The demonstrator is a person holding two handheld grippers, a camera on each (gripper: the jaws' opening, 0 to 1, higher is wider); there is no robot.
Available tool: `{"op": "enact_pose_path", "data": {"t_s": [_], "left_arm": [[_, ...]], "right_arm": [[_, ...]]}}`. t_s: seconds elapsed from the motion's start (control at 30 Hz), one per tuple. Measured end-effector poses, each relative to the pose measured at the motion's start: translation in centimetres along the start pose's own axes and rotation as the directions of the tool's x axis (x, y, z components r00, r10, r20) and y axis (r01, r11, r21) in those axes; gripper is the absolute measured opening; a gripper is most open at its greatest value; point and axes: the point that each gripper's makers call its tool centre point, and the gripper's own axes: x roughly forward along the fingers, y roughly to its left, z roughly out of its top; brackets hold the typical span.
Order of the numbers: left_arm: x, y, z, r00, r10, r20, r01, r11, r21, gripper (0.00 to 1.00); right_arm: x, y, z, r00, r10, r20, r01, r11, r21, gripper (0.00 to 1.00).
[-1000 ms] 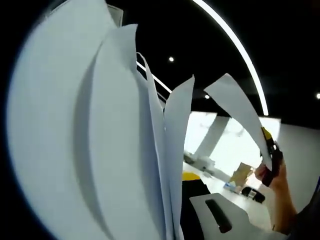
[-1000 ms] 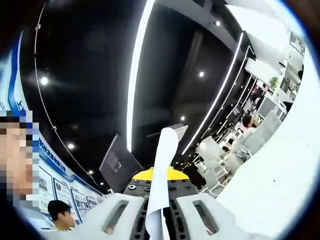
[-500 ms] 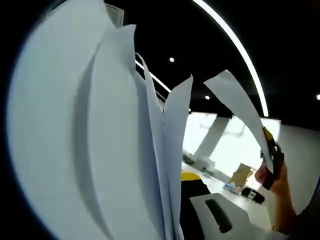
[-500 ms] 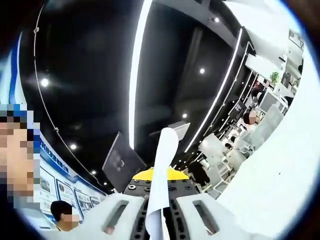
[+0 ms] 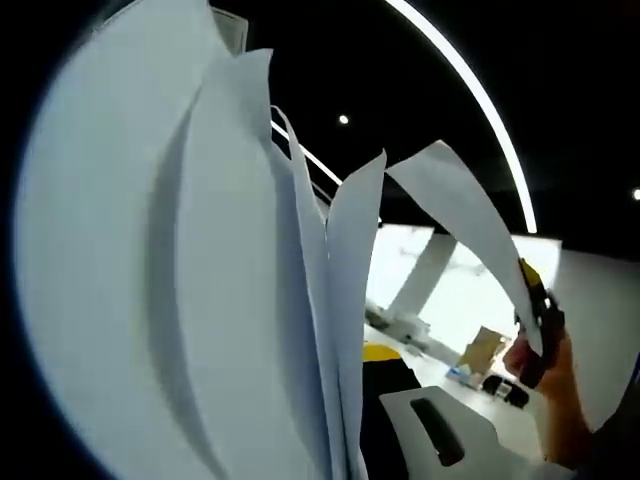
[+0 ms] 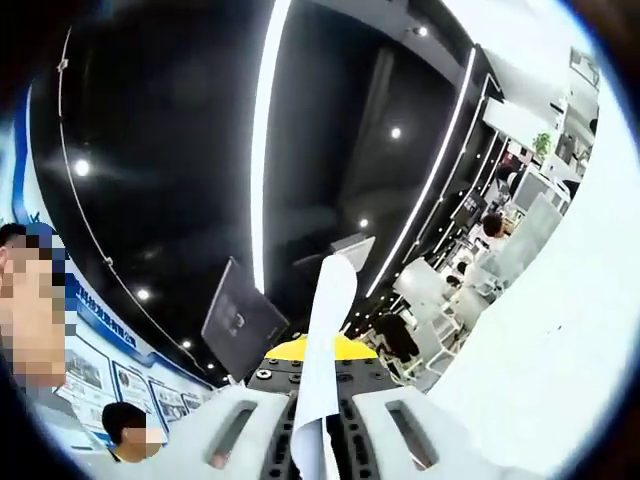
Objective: Organize the stack of printing papers by aligning and flattening the scattered papers on the table
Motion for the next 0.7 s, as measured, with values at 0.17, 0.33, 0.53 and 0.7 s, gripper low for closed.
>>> {"op": "enact_pose_path", "data": {"t_s": [0.17,0.33,0.53,0.7], "left_arm": [[0.0,0.0,0.0,1.0,0.0,0.0,0.0,1.0,0.0,0.07],[0.0,-0.1,0.0,1.0,0.0,0.0,0.0,1.0,-0.001,0.07],[0.0,-0.1,-0.1,1.0,0.0,0.0,0.0,1.0,0.0,0.07],[0.0,-0.1,-0.1,1.0,-0.001,0.0,0.001,1.0,-0.001,0.07]], "right_arm": [[-0.1,-0.1,-0.3,1.0,-0.008,-0.008,0.009,1.0,0.012,0.0],[3.4,1.3,-7.8,0.999,-0.021,-0.035,0.022,1.0,0.022,0.0],[3.4,1.5,-9.0,0.998,-0.037,-0.043,0.039,0.999,0.031,0.0],[3.3,0.8,-9.7,0.997,-0.057,-0.051,0.058,0.998,0.027,0.0]]}}
